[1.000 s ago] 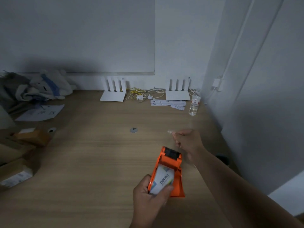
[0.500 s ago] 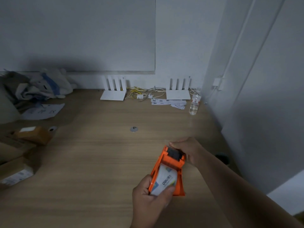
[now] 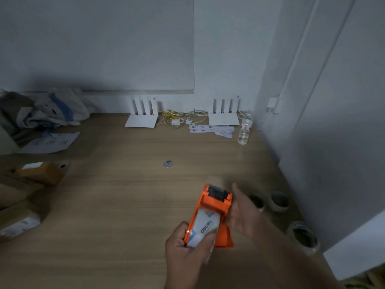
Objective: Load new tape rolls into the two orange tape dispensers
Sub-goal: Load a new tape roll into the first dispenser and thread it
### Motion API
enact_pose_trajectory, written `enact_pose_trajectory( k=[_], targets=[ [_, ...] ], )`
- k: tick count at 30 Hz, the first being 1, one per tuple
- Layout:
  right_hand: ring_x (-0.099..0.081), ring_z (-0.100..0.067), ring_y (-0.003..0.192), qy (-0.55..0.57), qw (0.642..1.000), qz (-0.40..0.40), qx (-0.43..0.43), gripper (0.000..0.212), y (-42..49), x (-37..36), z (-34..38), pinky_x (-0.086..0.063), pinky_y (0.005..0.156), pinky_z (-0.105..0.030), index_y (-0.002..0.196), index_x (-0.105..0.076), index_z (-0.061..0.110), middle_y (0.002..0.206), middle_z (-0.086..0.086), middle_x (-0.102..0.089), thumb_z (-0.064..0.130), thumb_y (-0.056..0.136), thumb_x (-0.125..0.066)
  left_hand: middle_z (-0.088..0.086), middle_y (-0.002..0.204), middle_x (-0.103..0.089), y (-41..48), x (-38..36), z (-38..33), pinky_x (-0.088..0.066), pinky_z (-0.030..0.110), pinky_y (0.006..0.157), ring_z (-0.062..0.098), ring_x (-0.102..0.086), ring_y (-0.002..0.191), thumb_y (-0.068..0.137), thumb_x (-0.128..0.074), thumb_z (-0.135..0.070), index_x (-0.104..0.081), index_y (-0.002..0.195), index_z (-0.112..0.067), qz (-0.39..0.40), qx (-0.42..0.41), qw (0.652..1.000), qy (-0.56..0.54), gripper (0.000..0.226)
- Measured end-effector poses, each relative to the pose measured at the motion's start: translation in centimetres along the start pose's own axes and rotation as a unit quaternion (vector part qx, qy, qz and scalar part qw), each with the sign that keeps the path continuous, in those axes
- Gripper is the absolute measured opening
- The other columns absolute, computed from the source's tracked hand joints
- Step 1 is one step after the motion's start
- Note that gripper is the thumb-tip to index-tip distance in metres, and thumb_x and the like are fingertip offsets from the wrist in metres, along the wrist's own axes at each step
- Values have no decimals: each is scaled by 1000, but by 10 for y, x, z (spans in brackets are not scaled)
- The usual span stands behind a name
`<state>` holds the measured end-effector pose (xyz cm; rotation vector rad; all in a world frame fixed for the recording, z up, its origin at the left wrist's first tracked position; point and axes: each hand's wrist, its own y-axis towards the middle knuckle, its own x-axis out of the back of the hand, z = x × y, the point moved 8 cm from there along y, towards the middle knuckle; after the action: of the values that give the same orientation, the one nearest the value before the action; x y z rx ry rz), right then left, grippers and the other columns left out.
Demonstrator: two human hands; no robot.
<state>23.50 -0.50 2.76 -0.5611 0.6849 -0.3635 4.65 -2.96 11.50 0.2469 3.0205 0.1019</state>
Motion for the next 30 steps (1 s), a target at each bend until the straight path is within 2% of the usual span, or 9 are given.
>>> enact_pose_trajectory(
  k=[3,6,11,15,19,22,25,28,30],
  targets=[
    [-63,-37,114,17,1000,21,-7,71,-14,-7,-37,-43,105,-53,120,-68,10,119,-19,-70,66,89,-37,10,51,-64,3,2,10,-44,23,46,10,-53,47,48,-77,-37,-69,71,-10,-16,16,1000,9,37],
    [-56,-40,123,87,995,55,-12,72,-22,-17,-65,-43,103,-54,130,-58,6,130,-22,-62,61,94,-30,8,51,-62,6,3,20,-45,26,45,13,-53,47,51,-77,-38,-67,71,-8,-27,43,999,1,37],
    [-55,-40,124,129,989,67,8,68,-25,-17,-80,-52,90,-48,133,-55,6,134,-23,-59,56,94,-33,5,55,-67,10,2,27,-48,23,45,10,-59,49,68,-78,-21,-71,72,-16,-20,45,999,22,10],
    [-56,-41,123,123,990,66,2,67,-24,-16,-86,-44,101,-52,132,-56,4,134,-26,-57,54,95,-33,7,58,-69,11,3,36,-50,23,47,11,-62,51,75,-78,-14,-69,72,-14,-11,48,998,45,9],
    [-54,-43,124,109,993,53,-7,57,-20,-15,-91,-41,106,-55,128,-60,1,132,-27,-58,44,95,-42,11,66,-73,16,6,46,-54,26,52,14,-67,56,78,-74,-9,-71,75,-16,-4,53,997,50,8],
    [-50,-47,124,68,997,35,1,52,-13,-12,-97,-33,110,-62,122,-64,0,135,-34,-52,36,85,-64,6,63,-72,21,10,51,-52,21,52,9,-65,55,79,-74,-14,-70,75,-16,3,44,998,50,6],
    [-62,-43,103,-13,999,-8,48,44,-7,-4,-96,-42,100,-64,110,-71,4,111,-29,-68,17,68,-77,-2,68,-71,28,20,68,-54,29,60,10,-63,58,71,-70,-45,-64,83,-21,6,51,995,86,27],
    [-73,-27,81,-113,985,-67,114,25,-5,7,-87,-59,77,-44,97,-76,8,86,-12,-78,-5,78,-68,-1,76,-72,36,34,92,-55,40,67,13,-67,65,63,-72,-51,-54,101,-26,6,81,992,100,49],
    [-74,-25,80,-170,974,-78,128,24,-2,9,-86,-60,74,-43,92,-78,15,85,-10,-79,8,69,-74,-3,82,-73,40,39,106,-56,32,68,12,-69,71,61,-76,-51,-54,104,-29,34,103,986,129,53]
  ],
)
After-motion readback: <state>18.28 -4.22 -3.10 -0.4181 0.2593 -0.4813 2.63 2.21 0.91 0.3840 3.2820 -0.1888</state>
